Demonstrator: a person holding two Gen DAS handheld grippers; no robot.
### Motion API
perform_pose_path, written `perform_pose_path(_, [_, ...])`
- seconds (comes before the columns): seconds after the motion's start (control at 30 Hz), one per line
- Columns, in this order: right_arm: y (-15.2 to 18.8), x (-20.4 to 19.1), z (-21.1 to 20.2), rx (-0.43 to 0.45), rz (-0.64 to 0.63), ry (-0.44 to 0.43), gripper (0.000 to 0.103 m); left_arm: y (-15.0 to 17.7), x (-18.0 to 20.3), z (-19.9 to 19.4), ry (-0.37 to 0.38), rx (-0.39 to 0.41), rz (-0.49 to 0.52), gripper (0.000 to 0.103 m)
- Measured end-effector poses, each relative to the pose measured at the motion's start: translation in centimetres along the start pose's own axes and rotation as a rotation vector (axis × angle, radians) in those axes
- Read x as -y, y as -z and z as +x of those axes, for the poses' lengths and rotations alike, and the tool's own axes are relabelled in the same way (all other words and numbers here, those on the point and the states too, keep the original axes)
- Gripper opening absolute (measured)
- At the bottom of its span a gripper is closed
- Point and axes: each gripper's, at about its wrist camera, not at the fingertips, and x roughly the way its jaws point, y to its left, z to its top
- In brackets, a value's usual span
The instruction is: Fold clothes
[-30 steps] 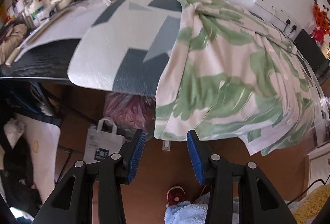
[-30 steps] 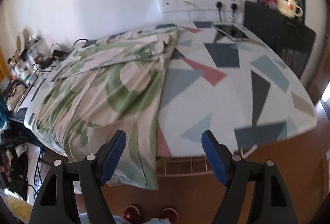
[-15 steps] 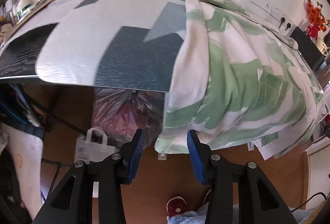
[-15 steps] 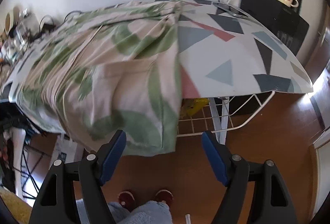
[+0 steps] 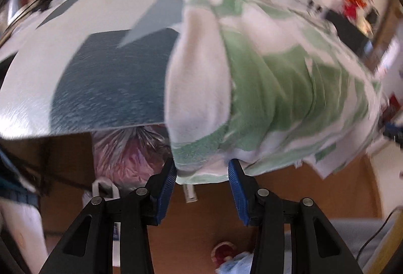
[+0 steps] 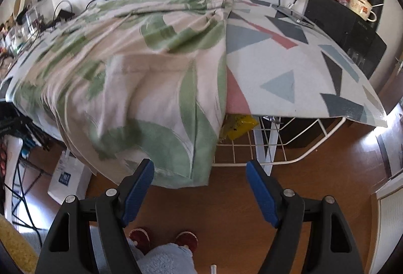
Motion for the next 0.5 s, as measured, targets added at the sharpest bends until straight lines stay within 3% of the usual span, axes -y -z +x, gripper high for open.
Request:
perform_pose_path(0.2, [-0.1, 0.3, 2.8, -0.027, -0.011, -0.062, 0.078, -0.8, 0.9, 0.9, 0.046, -0.033, 0.059, 0.042])
perform_pose_path(0.37, [-0.6, -0.2, 4.5, -0.028, -0.009, -0.105, 0.075, -1.6, 1.1, 1.6, 0.057, -0.027, 0.027, 0.042])
perform_pose_path(0.43, [-0.8, -0.3, 5.0, -0.041, 0.001, -0.13, 0.058, -2.0, 1.2, 1.7, 0.079, -0.04, 0.006, 0.039])
perform_pose_path(0.5, [-1.0, -0.5, 5.3, -0.066, 0.003, -0.159, 0.03, -2.2, 1.4, 1.7, 0.096, -0.052, -0.008, 0.015])
